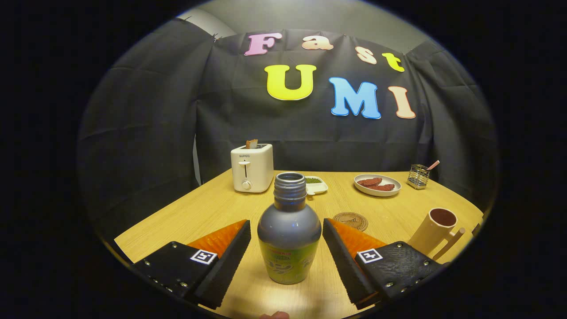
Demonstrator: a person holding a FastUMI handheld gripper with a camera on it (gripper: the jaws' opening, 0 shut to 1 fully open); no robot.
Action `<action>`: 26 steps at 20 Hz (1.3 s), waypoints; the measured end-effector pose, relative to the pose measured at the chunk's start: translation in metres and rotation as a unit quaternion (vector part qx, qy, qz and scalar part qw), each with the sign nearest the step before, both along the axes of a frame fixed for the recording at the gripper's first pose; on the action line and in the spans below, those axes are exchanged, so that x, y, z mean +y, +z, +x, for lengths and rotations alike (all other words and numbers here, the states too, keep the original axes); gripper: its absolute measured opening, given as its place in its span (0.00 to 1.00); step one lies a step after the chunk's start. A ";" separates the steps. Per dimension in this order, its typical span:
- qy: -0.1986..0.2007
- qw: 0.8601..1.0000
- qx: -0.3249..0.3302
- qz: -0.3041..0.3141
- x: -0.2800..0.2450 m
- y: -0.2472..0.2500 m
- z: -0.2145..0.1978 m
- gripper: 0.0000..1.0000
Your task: Take the bottle from table, then pour the juice into the cup, finally place the bottle on the coaster
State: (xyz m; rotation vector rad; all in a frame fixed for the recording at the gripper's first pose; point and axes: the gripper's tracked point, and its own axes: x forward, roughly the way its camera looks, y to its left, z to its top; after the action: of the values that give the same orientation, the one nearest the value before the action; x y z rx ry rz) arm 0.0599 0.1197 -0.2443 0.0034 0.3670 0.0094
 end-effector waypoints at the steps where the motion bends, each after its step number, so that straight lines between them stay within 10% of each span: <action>1: -0.002 1.000 0.005 0.001 0.000 -0.005 0.000 0.99; 20: -0.014 0.996 0.088 -0.002 0.001 -0.067 -0.006 0.98; 26: -0.015 0.996 0.090 0.001 0.001 -0.069 -0.008 0.81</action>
State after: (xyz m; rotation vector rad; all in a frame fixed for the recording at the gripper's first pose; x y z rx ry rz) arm 0.0516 0.1210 -0.3137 0.0115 0.5470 -0.0210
